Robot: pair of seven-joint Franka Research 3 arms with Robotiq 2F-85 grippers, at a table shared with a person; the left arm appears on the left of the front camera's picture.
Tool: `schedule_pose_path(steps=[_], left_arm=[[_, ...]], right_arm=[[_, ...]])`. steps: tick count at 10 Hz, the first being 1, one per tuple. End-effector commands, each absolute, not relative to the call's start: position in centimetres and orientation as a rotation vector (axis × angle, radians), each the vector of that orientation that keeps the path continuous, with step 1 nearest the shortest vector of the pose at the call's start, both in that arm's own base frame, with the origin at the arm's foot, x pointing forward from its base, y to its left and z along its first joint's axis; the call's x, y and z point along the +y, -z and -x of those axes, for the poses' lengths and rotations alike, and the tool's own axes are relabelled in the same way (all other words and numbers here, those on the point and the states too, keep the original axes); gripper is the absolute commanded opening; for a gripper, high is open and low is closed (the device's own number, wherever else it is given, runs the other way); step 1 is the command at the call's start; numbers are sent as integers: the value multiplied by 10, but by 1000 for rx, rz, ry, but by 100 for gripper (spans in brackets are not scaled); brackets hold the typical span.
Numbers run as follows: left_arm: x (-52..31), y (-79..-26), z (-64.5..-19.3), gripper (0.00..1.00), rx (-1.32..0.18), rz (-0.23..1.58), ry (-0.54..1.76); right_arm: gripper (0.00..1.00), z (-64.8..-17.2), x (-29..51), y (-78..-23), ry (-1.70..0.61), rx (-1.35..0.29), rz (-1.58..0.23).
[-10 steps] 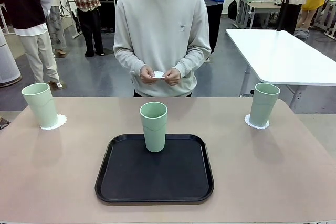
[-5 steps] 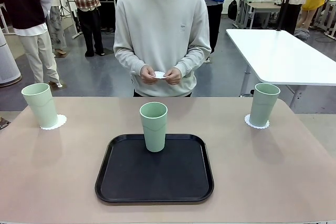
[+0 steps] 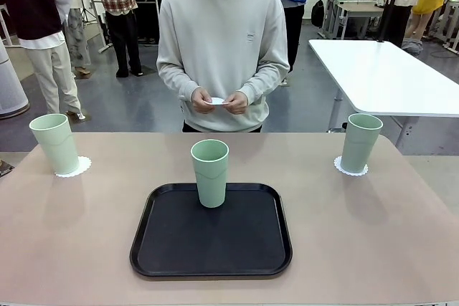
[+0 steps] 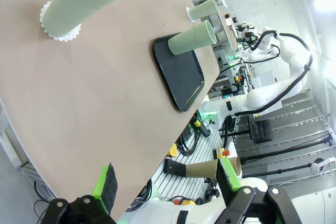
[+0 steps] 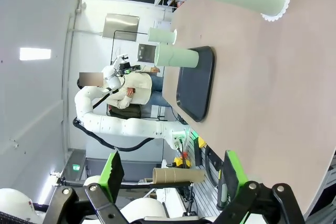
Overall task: Place coasters on the table and set cups on them.
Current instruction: Take one Reusable plastic cup from the Flat Tray and place it on a coaster set by the human.
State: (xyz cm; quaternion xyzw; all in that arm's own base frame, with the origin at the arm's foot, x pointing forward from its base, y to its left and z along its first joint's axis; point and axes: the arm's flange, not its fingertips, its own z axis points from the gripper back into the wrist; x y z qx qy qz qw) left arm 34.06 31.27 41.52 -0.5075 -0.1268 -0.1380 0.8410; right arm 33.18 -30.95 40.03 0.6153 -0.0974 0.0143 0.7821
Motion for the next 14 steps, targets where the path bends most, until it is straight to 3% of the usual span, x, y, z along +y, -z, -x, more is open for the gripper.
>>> schedule_pose_path(steps=[1, 14], left_arm=[[313, -417, -339, 100, -274, 1070, 294], [313, -417, -339, 100, -274, 1070, 294]], right_arm=[[100, -332, -308, -401, -35, -206, -1335], [100, -332, -308, -401, -35, -206, -1335]])
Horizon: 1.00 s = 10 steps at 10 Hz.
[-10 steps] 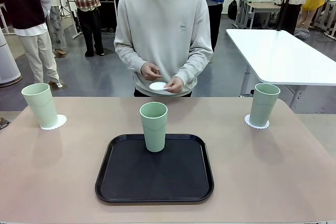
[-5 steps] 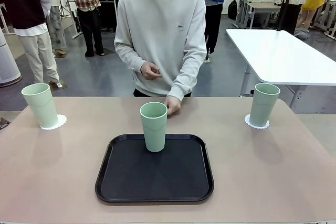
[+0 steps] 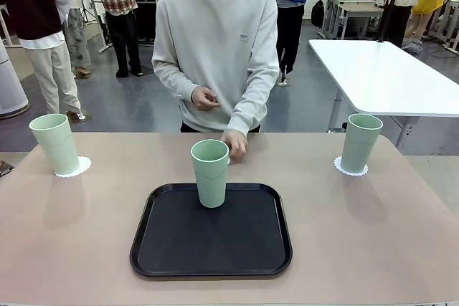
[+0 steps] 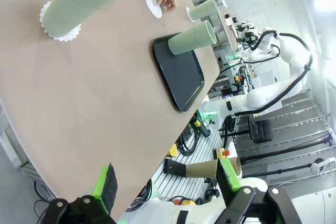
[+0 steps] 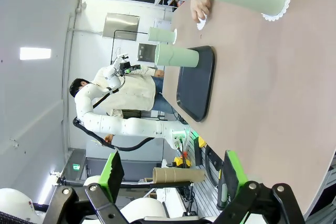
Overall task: Place coasters on the table and set cups on them.
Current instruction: Take one Reusable plastic cup from the Flat Tray and place it on a coaster set by the human.
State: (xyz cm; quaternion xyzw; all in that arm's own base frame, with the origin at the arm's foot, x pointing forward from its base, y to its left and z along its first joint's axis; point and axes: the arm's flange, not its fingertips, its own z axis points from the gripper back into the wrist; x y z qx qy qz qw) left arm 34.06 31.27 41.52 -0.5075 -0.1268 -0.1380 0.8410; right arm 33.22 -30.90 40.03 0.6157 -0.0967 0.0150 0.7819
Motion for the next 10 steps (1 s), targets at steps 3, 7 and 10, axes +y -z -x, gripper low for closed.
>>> schedule_pose_path(steps=[3, 7, 10], left_arm=[[313, -417, -339, 100, -274, 1070, 294], [313, -417, -339, 100, -274, 1070, 294], [313, -417, -339, 100, -274, 1070, 294]], right_arm=[[100, -332, -308, -401, -35, -206, -1335], [100, -332, -308, -401, -35, -206, -1335], [100, -332, -308, -401, -35, -206, -1335]])
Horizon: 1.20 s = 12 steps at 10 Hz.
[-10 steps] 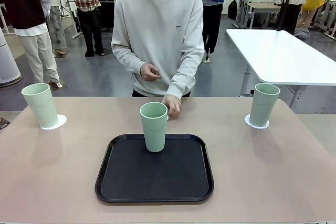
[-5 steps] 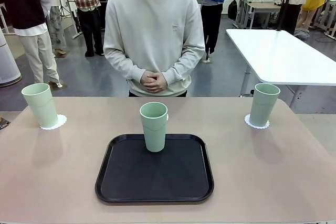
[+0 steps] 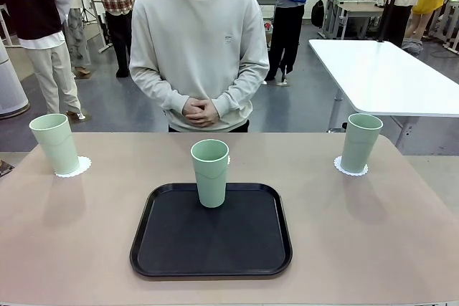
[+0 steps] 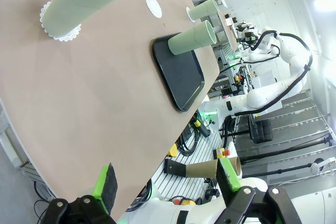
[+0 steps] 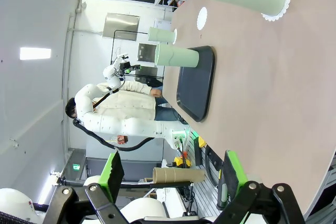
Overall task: Place coasters on the table and set cups on them.
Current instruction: Take one Reusable plastic cup from the Flat Tray and place it on a coaster set by the human.
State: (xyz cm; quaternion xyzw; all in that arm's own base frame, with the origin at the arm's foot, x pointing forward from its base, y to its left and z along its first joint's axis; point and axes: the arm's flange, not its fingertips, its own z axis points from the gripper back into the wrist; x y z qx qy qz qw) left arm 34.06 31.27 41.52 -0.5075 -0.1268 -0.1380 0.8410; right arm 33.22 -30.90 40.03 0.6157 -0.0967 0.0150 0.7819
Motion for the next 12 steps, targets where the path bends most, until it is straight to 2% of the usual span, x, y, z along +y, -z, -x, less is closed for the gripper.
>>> schedule_pose_path(steps=[1, 8, 10, 12], left_arm=[[313, -417, -339, 100, -274, 1070, 294], [313, -417, -339, 100, -274, 1070, 294], [313, -417, -339, 100, -274, 1070, 294], [313, -417, -339, 100, -274, 1070, 294]], right_arm=[[100, -332, -308, -401, -35, -206, -1335], [100, -332, -309, -400, -32, -209, -1330], [100, -334, -265, -452, -209, -242, -1115], [100, -330, -193, -528, -384, -286, -828]])
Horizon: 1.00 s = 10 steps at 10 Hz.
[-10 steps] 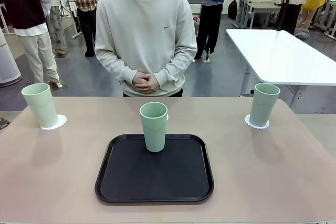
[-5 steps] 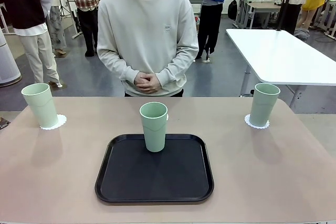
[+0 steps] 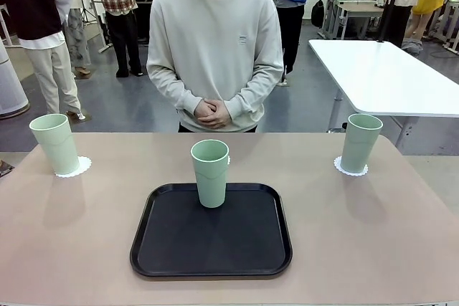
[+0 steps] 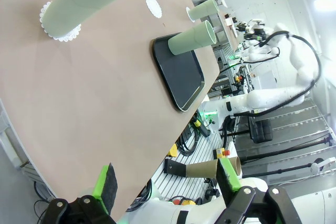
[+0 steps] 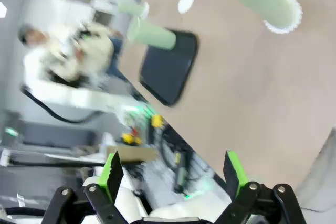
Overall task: Place coasters on the table and set cups on them.
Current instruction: Take one Reusable plastic cup from the Flat Tray and place it on a coaster set by the human.
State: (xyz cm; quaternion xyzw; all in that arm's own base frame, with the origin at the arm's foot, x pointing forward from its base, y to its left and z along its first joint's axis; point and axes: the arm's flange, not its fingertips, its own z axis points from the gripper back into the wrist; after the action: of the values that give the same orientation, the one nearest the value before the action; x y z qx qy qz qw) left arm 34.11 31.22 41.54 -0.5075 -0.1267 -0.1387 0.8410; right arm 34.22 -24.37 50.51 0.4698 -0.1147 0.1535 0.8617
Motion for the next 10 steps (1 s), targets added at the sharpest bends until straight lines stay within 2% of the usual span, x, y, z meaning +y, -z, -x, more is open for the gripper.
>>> schedule_pose_path(steps=[1, 4, 6, 8, 10], left_arm=[[313, -417, -339, 100, -274, 1070, 294], [313, -417, -339, 100, -274, 1070, 294], [313, -417, -339, 100, -274, 1070, 294], [313, -417, -339, 100, -274, 1070, 294], [313, -417, -339, 100, -274, 1070, 294]], right_arm=[[100, -333, -150, -562, -482, -298, -680], [100, -339, -17, -590, -719, -335, -445], [100, -347, 68, -563, -962, -354, -365], [100, -359, 116, -523, -1095, -369, -290], [100, -373, 139, -484, -1167, -272, -293]])
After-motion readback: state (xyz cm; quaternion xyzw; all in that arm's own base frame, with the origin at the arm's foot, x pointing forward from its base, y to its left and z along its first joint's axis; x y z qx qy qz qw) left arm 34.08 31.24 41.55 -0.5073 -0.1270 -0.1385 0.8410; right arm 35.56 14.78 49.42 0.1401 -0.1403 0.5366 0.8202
